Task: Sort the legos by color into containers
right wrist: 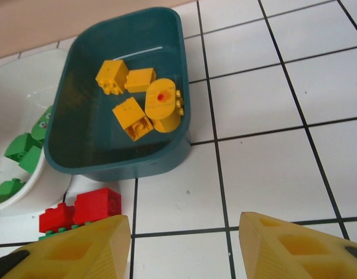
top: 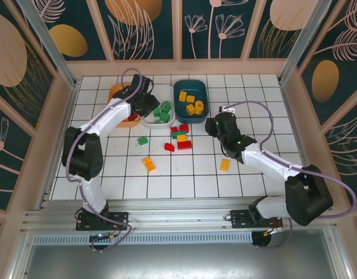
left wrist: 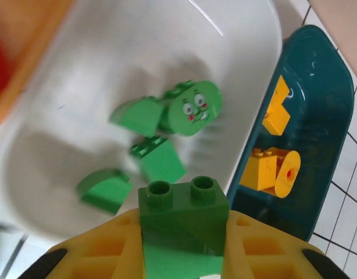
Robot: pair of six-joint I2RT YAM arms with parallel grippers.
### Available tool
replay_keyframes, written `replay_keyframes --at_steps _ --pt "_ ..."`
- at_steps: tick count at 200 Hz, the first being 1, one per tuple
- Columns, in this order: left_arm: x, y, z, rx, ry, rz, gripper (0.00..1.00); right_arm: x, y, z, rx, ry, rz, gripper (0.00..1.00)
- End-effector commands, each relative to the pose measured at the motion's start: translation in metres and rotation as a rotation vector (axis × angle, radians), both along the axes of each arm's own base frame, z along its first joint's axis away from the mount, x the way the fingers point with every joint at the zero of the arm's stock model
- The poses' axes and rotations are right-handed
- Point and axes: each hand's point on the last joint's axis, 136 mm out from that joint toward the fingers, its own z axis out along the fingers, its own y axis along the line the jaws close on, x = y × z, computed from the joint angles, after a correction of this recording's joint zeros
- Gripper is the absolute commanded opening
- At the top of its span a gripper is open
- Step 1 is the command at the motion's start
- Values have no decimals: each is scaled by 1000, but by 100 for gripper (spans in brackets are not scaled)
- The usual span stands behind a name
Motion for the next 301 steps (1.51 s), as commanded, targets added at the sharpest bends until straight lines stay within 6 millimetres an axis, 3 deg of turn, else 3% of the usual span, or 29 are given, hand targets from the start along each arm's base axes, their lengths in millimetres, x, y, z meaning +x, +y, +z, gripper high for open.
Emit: replay_keyframes --at_steps 1,23,57,89,116,138,161,166,168,186,196,226,262,283,301 --pt "11 -14 -38 73 64 -104 28 -1 -6 -6 8 24 -37 53" --pt "30 -21 -49 96 63 -128 28 -6 -10 -5 2 30 -41 53" --pt "39 -24 -57 116 59 -144 29 -12 -17 -1 -15 26 -57 53" --pt "38 -26 -53 113 45 -171 58 -15 -29 -11 -51 73 -117 61" --pt "35 -28 -7 82 -77 -201 78 -24 -48 -22 -84 119 -215 66" --pt "21 -30 34 37 -185 -241 85 -37 -62 -31 -84 172 -287 67" --pt "-14 -29 82 -54 -366 -302 98 -51 -68 -52 -86 257 -320 70" --pt "-25 -25 104 -75 -445 -306 98 -54 -68 -58 -90 281 -320 70" --pt "-31 -23 97 -75 -434 -309 98 -55 -68 -60 -92 288 -321 70" --pt "-70 6 119 -55 -567 -253 98 -62 -79 -81 -108 370 -356 70" --pt "-90 28 118 -23 -593 -187 98 -66 -79 -94 -82 425 -350 70" --pt "-142 81 85 85 -561 -57 99 -85 -80 -114 -29 520 -355 69" --pt "-177 99 35 76 -472 -6 99 -114 -70 -132 -37 628 -314 69" --pt "-191 115 20 59 -464 82 99 -128 -67 -140 -35 671 -308 68" --pt "-205 137 11 59 -477 195 99 -134 -52 -145 -21 685 -244 66"
